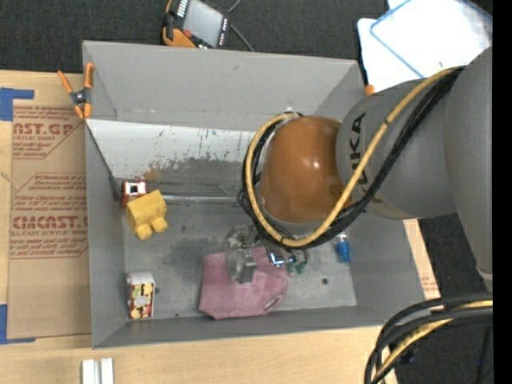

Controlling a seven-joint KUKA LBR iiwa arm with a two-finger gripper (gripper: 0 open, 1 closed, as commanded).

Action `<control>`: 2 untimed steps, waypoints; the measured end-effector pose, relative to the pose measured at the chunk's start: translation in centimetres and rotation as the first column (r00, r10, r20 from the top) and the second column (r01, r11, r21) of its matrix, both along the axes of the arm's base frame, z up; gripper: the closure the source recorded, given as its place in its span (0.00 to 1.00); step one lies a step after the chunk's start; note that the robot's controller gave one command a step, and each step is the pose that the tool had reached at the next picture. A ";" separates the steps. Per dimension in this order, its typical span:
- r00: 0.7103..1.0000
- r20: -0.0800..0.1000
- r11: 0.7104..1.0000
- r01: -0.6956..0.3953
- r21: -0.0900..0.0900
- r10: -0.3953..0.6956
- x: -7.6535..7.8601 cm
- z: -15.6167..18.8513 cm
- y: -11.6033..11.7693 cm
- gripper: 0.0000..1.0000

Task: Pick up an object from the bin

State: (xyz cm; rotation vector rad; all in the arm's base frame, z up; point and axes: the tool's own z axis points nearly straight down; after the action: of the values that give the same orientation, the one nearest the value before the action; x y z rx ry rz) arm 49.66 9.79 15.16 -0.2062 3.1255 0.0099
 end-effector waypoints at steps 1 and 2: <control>0.994 -0.003 0.994 0.111 0.004 -0.111 0.3 -0.9 4.9 1.00; 1.000 -0.005 1.000 -0.019 -0.001 0.019 -0.3 -3.7 1.5 1.00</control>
Offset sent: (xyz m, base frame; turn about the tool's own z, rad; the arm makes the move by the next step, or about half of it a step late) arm -0.0052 0.0048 -0.0453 -0.0515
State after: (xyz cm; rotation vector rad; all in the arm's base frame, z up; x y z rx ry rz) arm 49.32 11.31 11.42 -0.2366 3.1280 0.0096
